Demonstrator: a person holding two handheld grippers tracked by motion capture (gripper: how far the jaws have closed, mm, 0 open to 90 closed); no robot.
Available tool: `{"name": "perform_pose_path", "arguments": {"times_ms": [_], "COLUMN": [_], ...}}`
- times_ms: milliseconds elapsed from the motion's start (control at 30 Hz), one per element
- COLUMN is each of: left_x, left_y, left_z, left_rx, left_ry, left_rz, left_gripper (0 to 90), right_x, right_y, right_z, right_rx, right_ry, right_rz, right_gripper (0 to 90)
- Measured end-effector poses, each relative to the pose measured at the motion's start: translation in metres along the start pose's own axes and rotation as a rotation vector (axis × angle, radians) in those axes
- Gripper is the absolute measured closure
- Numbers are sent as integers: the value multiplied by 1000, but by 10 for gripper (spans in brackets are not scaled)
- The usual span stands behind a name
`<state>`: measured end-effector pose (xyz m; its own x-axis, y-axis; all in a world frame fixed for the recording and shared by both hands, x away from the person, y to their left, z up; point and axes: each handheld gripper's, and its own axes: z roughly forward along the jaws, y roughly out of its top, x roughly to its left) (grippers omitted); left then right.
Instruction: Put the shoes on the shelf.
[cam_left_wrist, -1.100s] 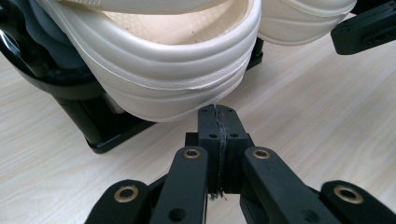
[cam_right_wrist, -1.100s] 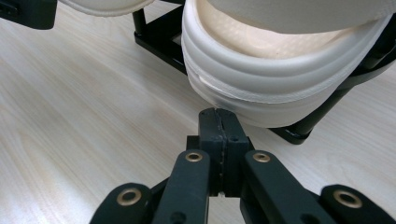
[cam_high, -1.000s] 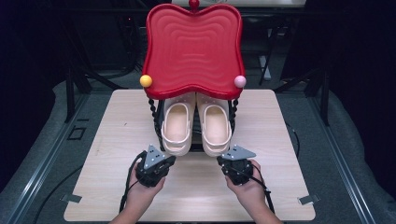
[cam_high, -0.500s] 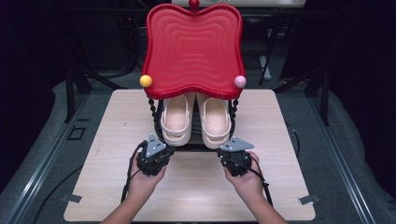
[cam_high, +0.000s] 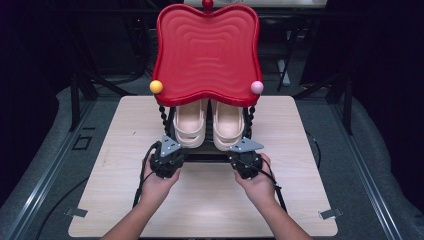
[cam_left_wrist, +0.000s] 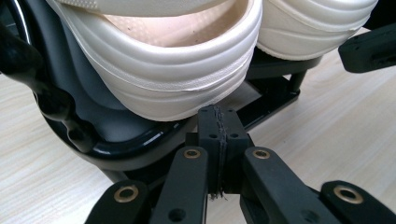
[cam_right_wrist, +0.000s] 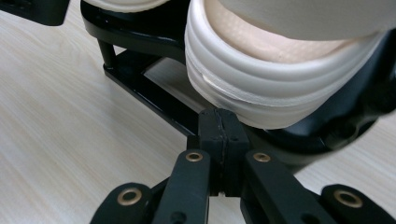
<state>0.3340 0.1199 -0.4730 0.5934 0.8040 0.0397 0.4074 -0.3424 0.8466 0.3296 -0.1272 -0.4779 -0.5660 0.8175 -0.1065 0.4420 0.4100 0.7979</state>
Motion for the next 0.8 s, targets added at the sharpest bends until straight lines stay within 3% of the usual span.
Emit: {"name": "perform_pose_path", "arguments": {"times_ms": [167,300,800], "left_x": [2,0,4], "left_y": [4,4,0], "left_z": [5,13,33], "left_rx": [4,31,81], "left_ry": [-2,-6,7], "left_rz": [-5,12,-9], "left_gripper": [900,900,900], "right_x": [1,2,2], "right_y": [6,11,16], "right_z": [6,14,29], "right_rx": [0,1,17], "right_ry": [9,22,24], "right_rz": [3,9,32], "right_gripper": [900,900,900]}}
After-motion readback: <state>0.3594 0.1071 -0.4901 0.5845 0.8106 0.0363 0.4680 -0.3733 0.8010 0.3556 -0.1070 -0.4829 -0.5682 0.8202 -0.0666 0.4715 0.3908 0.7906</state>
